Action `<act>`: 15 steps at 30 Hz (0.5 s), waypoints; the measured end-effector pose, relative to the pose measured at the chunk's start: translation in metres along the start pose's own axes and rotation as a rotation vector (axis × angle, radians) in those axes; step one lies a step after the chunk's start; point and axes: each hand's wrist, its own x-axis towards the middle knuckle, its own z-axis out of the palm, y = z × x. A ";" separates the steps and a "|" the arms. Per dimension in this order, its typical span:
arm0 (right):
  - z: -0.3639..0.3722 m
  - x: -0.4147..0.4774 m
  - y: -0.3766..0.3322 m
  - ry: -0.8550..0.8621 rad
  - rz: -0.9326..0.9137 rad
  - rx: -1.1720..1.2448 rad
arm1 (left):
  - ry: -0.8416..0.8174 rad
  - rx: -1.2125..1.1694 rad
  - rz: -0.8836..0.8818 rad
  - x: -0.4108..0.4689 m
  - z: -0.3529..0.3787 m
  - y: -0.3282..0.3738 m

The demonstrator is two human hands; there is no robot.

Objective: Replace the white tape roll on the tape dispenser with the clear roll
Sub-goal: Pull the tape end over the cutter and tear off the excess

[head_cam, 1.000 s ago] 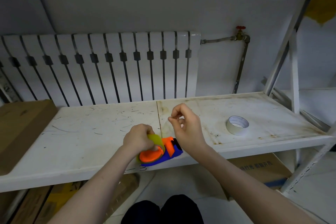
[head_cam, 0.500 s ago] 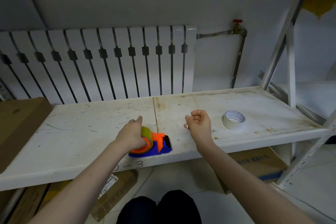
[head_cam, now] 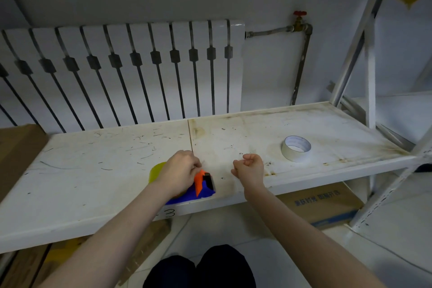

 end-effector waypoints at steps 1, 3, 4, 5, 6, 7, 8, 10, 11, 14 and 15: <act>-0.001 0.002 0.004 -0.005 0.017 -0.017 | -0.001 0.002 0.003 -0.001 0.002 -0.002; -0.002 0.005 0.011 -0.014 0.046 -0.071 | -0.004 -0.006 0.015 -0.003 0.003 -0.006; -0.003 0.006 0.014 -0.016 0.050 -0.100 | -0.013 -0.014 0.030 -0.003 0.003 -0.007; -0.003 0.007 0.017 -0.019 0.046 -0.131 | -0.031 -0.022 0.048 -0.003 0.004 -0.008; -0.003 0.008 0.018 -0.024 0.036 -0.162 | -0.049 -0.030 0.063 -0.003 0.003 -0.009; -0.003 0.009 0.020 -0.030 0.022 -0.189 | -0.064 -0.036 0.073 -0.003 0.003 -0.009; -0.003 0.010 0.021 -0.036 0.006 -0.212 | -0.075 -0.036 0.077 -0.003 0.003 -0.009; -0.004 0.011 0.021 -0.050 -0.012 -0.243 | -0.098 -0.027 0.084 -0.003 0.002 -0.009; -0.004 0.011 0.021 -0.056 -0.013 -0.250 | -0.111 -0.027 0.086 -0.003 0.002 -0.009; -0.006 0.009 0.019 -0.066 0.003 -0.266 | -0.153 0.005 0.088 -0.003 0.000 -0.009; -0.007 0.008 0.019 -0.068 0.006 -0.275 | -0.169 0.027 0.093 -0.003 0.000 -0.008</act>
